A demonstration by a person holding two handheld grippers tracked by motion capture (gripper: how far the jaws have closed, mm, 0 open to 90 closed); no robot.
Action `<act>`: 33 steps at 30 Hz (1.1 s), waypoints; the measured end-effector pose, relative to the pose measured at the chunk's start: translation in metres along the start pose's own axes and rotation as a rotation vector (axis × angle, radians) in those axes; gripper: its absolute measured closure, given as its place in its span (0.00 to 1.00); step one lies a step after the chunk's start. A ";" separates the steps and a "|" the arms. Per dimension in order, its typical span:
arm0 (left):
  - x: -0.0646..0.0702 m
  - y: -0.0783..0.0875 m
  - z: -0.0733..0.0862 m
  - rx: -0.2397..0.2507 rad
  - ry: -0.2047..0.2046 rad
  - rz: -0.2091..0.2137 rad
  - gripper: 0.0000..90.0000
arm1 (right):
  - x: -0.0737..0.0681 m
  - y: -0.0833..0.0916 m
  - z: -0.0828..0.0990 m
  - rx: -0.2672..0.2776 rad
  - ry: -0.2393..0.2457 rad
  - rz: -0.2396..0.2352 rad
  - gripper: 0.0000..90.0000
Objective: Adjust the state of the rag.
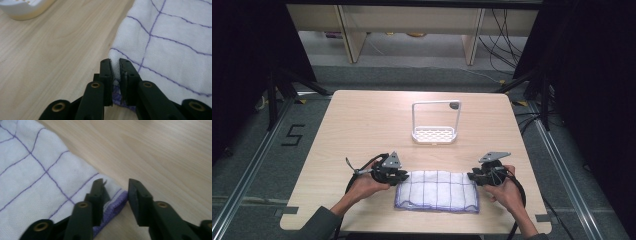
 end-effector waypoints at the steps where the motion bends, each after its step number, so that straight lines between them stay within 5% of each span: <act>1: 0.002 0.001 0.001 -0.008 -0.010 -0.008 0.92 | -0.001 -0.001 -0.001 -0.009 -0.015 -0.012 0.88; 5: 0.011 0.005 0.003 -0.003 -0.026 -0.005 0.93 | 0.004 -0.010 -0.005 -0.007 0.027 -0.035 0.96; 16: 0.057 0.028 0.017 -0.001 -0.088 0.015 0.93 | 0.009 -0.045 -0.035 -0.045 0.101 -0.094 0.96; 18: 0.066 0.029 0.018 -0.004 -0.102 0.024 0.93 | 0.009 -0.055 -0.041 -0.017 0.134 -0.122 0.96; 33: 0.109 0.004 0.004 0.038 -0.091 0.080 0.91 | -0.005 -0.110 -0.093 -0.101 0.272 -0.154 0.96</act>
Point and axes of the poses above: each handheld gripper's, and its own axes: y roughly backward along the jaws, z roughly out of its underside, x roughly to its right, the point moved 1 cm from there along -y, roughly forward along the jaws, and after that the axes turned 11 degrees about x, right-handed, at the moved point
